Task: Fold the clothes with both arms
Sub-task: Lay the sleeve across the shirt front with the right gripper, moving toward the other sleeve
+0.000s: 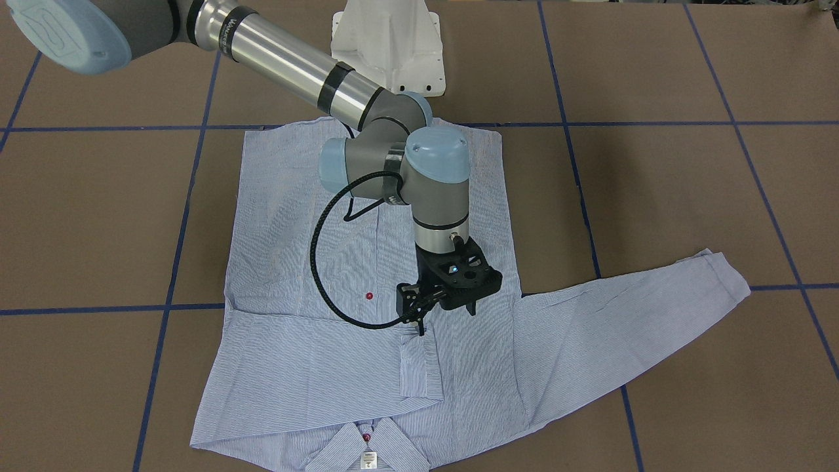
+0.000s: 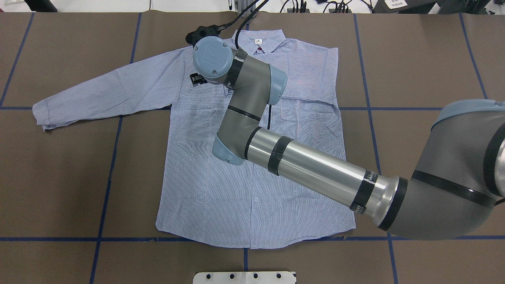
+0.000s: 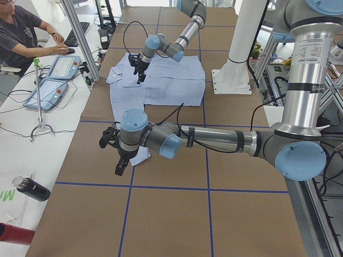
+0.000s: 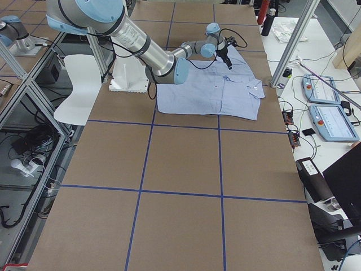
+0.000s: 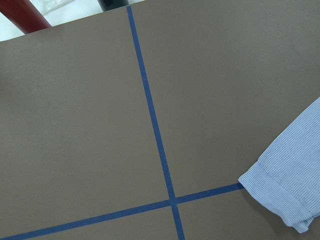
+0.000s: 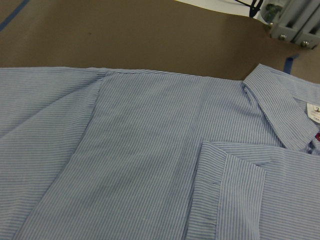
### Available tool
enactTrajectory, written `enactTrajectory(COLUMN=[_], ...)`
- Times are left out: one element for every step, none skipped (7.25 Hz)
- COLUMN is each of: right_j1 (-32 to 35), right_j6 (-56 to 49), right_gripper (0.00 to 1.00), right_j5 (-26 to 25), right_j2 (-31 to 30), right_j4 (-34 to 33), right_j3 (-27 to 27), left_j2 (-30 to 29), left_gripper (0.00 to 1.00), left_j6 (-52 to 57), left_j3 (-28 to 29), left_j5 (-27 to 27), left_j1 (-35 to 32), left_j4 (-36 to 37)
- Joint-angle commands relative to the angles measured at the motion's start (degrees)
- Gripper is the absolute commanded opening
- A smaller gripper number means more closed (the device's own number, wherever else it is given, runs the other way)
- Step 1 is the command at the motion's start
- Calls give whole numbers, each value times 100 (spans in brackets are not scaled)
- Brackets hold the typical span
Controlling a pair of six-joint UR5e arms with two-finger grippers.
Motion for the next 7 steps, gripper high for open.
enactTrajectory(right_j1=[57,57,66,66,57,57,57], right_j6=[851,1418,1876,1898,1889,1898,1898], right_gripper=[98,97,97,97,97,97,97], right_j5=[-169,-275,-285,-302,-311,-303,-302], right_j2=[-393,-394,-403,-403,-403,-385,-324], right_j4=[715,741,733,724,715,715,715], right_j3=[-62,-97,-115,-324,-483,-493,-493], left_j2=[-10,-10,-10,-19,-19,-28,-28], left_gripper=[100,100,100,100,100,100,100], left_j6=[0,0,-9,-9,-9,-9,-9], left_j3=[-3,-20,-21,-21,-29,-29,-29], left_j5=[0,0,0,0,0,0,0], left_j1=[1,1,1,1,-7,-7,-7], left_j4=[6,-2,-2,-2,-2,-2,-2])
